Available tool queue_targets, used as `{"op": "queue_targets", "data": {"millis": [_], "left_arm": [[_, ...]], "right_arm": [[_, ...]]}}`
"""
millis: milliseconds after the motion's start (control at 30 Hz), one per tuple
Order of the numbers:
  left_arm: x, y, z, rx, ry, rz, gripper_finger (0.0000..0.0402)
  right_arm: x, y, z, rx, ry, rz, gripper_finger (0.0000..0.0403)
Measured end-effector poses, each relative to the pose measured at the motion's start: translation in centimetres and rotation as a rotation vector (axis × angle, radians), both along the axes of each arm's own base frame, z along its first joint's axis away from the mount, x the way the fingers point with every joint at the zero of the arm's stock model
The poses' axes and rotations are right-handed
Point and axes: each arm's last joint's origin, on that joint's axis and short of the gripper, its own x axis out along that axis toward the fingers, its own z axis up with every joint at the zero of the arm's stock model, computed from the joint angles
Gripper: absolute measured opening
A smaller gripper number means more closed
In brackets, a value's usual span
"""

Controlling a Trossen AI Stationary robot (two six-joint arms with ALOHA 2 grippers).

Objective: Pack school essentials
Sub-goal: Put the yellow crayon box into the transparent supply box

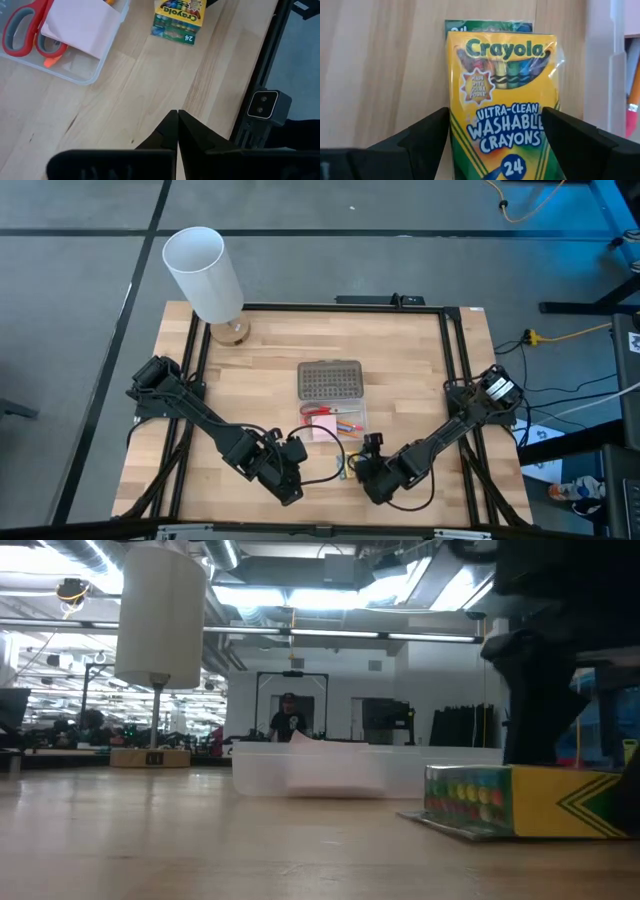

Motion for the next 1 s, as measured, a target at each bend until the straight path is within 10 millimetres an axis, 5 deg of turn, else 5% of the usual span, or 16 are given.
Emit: {"op": "queue_targets", "data": {"millis": [600, 1000], "left_arm": [[0.0, 0.0, 0.0, 0.0, 0.0, -0.002, 0.0002], [0.0, 0.0, 0.0, 0.001, 0.001, -0.002, 0.0005]], "right_arm": [[0.8, -0.1, -1.6, -0.02, 0.006, 0.0, 0.0315], [1.6, 1.1, -0.1, 0.001, -0.035, -0.018, 0.0244]]}}
